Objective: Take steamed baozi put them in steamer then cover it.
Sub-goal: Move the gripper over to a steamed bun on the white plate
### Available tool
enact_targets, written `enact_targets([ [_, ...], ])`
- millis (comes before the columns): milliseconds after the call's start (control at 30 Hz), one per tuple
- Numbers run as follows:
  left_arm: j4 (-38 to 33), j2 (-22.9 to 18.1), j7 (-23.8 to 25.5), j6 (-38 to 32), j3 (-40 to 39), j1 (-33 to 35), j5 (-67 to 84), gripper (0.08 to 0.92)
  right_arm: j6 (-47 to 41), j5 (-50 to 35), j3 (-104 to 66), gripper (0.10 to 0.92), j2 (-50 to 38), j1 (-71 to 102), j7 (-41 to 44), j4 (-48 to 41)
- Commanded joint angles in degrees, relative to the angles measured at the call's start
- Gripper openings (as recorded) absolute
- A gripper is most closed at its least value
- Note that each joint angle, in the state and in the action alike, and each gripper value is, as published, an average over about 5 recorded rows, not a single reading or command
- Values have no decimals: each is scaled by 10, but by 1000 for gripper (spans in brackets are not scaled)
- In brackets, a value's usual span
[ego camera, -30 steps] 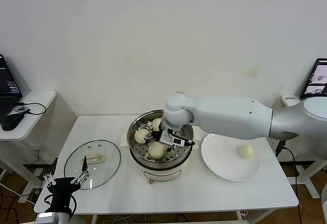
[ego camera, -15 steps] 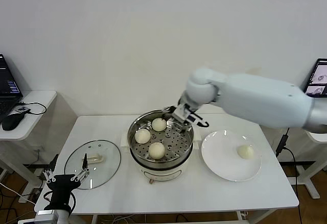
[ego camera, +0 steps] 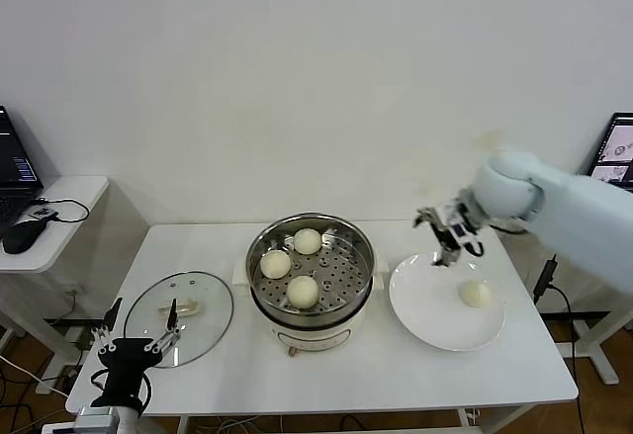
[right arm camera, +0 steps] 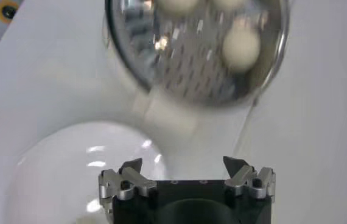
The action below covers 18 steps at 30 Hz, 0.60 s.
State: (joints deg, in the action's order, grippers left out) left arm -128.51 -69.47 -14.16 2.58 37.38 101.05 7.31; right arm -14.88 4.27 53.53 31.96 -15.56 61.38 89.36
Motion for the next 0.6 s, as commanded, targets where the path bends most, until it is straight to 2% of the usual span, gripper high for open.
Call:
enact_targets([
  [33, 3, 1, 0, 1, -2, 0, -2, 823, -4, 89, -140, 823, -73, 188, 11, -73],
  [267, 9, 1, 0, 3, -3, -3, -2, 823, 31, 129, -193, 823, -32, 237, 14, -160],
  [600, 9, 1, 1, 3, 3, 0, -1, 823, 50, 165, -227, 823, 51, 276, 3, -235],
])
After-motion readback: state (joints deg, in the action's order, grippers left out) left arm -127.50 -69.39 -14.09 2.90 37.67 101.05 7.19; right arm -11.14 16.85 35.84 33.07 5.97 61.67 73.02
